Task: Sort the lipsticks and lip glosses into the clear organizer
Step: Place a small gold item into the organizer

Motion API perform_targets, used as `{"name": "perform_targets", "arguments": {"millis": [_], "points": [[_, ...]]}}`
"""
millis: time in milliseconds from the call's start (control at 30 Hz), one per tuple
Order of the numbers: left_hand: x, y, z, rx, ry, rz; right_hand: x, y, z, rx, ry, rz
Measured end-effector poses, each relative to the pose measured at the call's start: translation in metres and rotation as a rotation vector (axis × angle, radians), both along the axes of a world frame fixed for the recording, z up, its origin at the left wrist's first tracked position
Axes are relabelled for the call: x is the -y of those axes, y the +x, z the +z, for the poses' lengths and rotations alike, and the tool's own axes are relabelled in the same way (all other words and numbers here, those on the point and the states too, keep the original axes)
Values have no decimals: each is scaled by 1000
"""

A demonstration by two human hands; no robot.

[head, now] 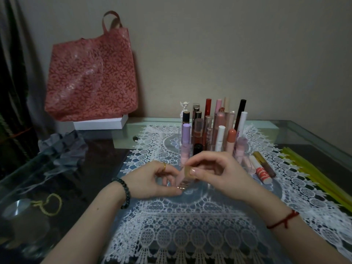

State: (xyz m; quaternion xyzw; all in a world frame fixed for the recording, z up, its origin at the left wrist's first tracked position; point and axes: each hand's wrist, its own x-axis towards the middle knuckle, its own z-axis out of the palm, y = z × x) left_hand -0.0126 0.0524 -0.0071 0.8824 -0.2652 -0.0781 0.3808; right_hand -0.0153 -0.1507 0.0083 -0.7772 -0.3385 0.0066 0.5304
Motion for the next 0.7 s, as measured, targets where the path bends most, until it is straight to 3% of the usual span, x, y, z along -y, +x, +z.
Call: {"name": "perform_targets", "arguments": {"millis": [300, 533, 700], "points": [[3, 3, -1, 149, -173, 48, -2, -1, 5, -79, 255, -24], [16, -1, -1, 201, -326, 121, -1, -2, 7, 36, 246, -126], [16, 0, 3, 420, -452, 357, 8, 4, 14, 95, 316, -287]]}}
